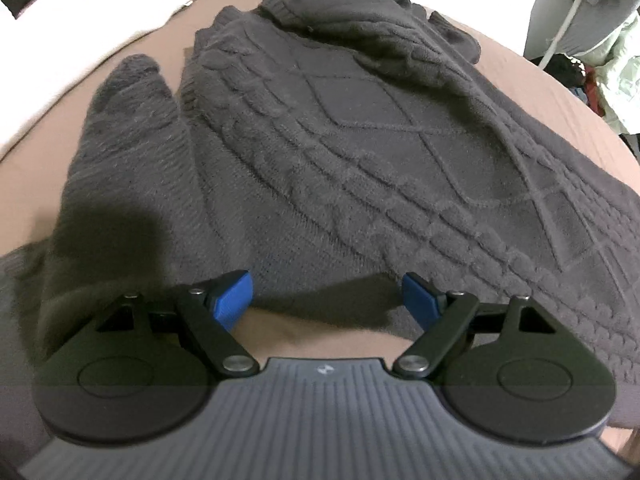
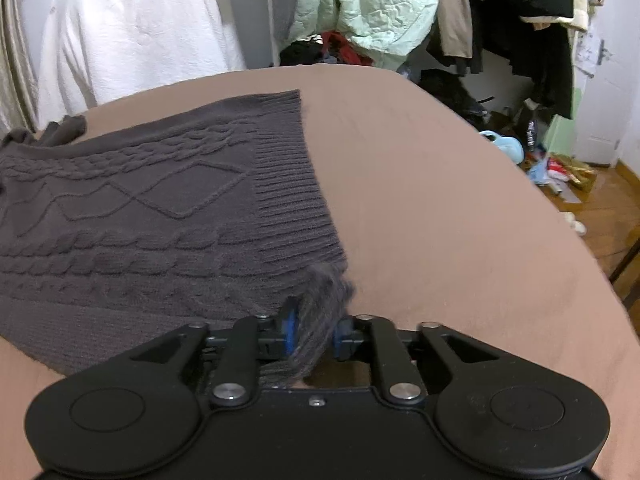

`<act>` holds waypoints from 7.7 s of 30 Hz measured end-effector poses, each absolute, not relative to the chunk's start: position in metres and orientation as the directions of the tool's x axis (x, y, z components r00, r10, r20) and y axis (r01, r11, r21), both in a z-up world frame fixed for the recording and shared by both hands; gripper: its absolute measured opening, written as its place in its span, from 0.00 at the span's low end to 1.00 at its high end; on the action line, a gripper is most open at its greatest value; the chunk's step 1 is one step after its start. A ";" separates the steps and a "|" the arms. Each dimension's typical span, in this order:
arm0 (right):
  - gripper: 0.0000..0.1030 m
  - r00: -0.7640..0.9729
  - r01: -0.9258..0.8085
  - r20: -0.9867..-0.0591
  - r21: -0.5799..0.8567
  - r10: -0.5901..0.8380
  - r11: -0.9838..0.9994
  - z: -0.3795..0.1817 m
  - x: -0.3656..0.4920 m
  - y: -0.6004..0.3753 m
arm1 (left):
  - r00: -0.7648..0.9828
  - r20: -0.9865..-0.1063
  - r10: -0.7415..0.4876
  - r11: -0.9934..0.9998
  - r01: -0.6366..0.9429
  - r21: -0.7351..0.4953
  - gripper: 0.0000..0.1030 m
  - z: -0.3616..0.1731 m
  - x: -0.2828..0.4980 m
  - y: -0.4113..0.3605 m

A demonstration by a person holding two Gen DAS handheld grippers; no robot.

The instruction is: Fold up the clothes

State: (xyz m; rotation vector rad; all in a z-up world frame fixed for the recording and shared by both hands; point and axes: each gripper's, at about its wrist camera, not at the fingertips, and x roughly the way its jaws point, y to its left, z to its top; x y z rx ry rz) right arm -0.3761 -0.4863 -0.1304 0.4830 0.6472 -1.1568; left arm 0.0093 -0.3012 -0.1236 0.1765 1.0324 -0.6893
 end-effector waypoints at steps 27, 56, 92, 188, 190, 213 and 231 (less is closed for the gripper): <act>0.55 0.733 0.252 -0.650 -0.011 -0.199 0.968 -0.106 -0.157 -0.340 | 0.401 -0.809 -0.431 0.876 0.400 -0.269 0.89 -0.102 0.105 -0.140; 0.65 0.828 0.266 -0.524 0.679 0.198 0.684 -0.138 -0.091 -0.352 | -0.018 -0.525 -0.851 0.415 0.589 -0.693 0.52 -0.084 0.078 -0.229; 0.51 0.371 0.590 -0.653 -0.384 -0.660 0.711 -0.069 -0.102 -0.454 | 0.295 -0.686 -0.665 0.746 0.318 -0.586 0.74 -0.149 0.137 -0.213; 0.65 0.587 0.552 -0.725 0.033 -0.360 0.833 -0.071 -0.178 -0.443 | 0.555 -0.746 -0.369 0.837 0.547 -0.007 0.64 -0.024 0.044 -0.219; 0.65 0.589 0.538 -0.728 0.029 -0.351 0.842 -0.072 -0.178 -0.453 | 0.539 -0.753 -0.377 0.813 0.582 0.010 0.67 -0.025 0.048 -0.246; 0.68 0.540 0.412 -0.790 -0.054 -0.291 0.910 -0.105 -0.159 -0.646 | 0.401 -0.786 -0.471 0.581 0.811 0.066 0.79 -0.099 0.123 -0.544; 0.37 0.554 0.545 -0.748 -0.007 -0.366 0.838 -0.141 -0.187 -0.704 | 0.493 -0.753 -0.435 0.618 0.772 0.148 0.08 -0.114 0.120 -0.569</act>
